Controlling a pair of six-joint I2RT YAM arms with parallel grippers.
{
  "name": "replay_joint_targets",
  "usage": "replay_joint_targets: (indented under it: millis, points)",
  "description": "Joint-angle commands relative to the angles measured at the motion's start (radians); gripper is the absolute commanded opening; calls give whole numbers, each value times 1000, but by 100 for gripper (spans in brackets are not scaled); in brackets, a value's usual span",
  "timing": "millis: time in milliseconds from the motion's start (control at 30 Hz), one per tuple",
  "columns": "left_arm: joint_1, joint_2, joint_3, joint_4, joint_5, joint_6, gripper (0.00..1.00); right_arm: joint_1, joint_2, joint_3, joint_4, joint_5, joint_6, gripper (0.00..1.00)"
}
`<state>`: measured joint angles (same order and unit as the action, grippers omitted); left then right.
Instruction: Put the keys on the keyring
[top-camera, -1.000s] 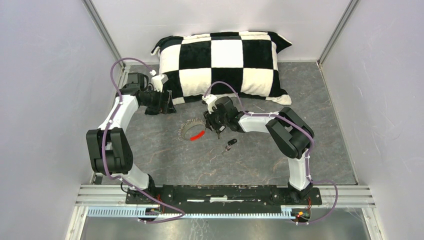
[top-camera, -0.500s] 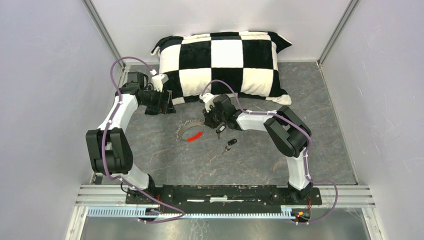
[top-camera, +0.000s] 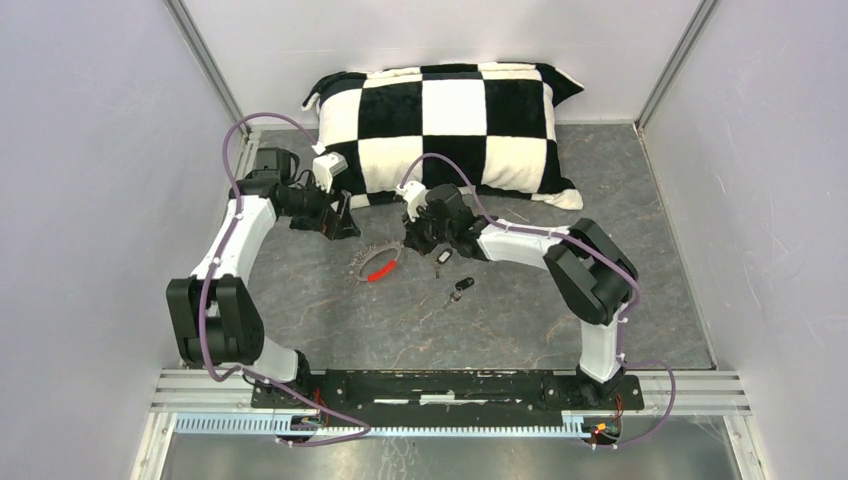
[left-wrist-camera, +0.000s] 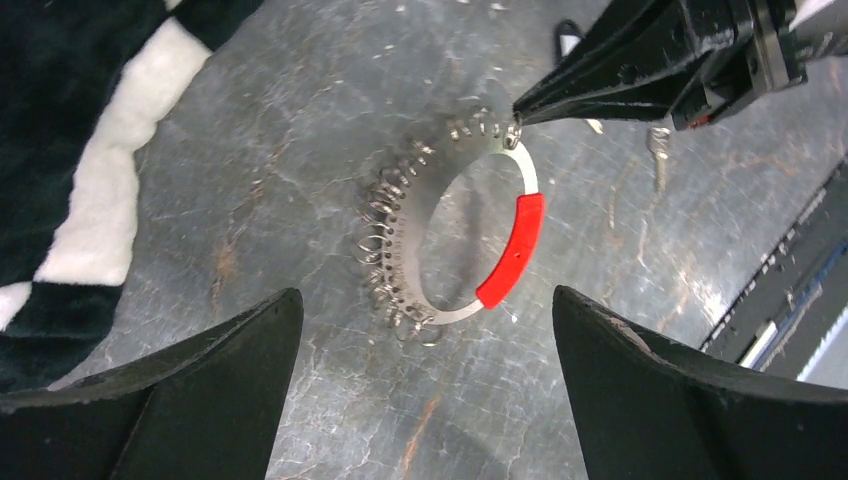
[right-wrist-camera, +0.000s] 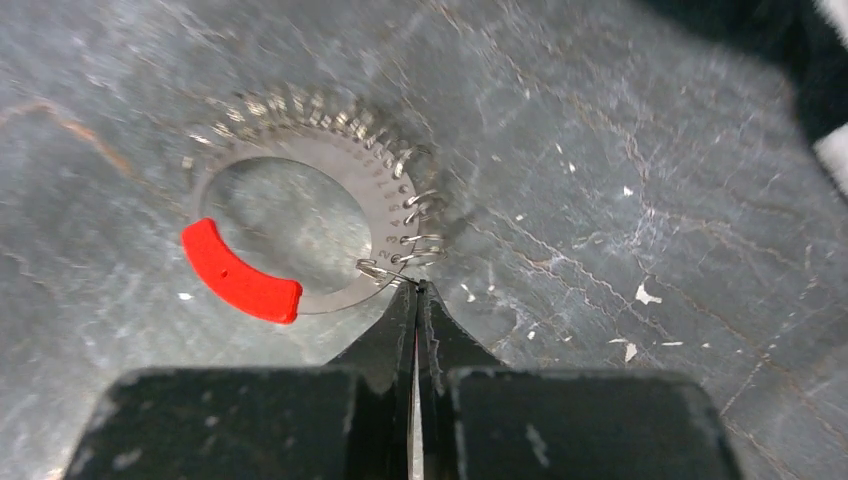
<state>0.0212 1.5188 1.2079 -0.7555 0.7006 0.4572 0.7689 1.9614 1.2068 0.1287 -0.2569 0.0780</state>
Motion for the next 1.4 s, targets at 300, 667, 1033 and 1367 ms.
replay_joint_targets:
  millis: [300, 667, 1033, 1367]
  points:
    - [-84, -281, -48, -334, 223, 506, 100, 118, -216, 150, -126, -6, -36, 0]
    - [-203, -487, -113, -373, 211, 746, 100, 239, -291, 197, -207, -9, -61, 0]
    - [-265, -588, -141, -293, 229, 649, 100, 315, -366, 215, -210, -10, -62, 0]
    - [-267, -649, -136, -296, 313, 643, 99, 331, -399, 186, -167, -33, -70, 0]
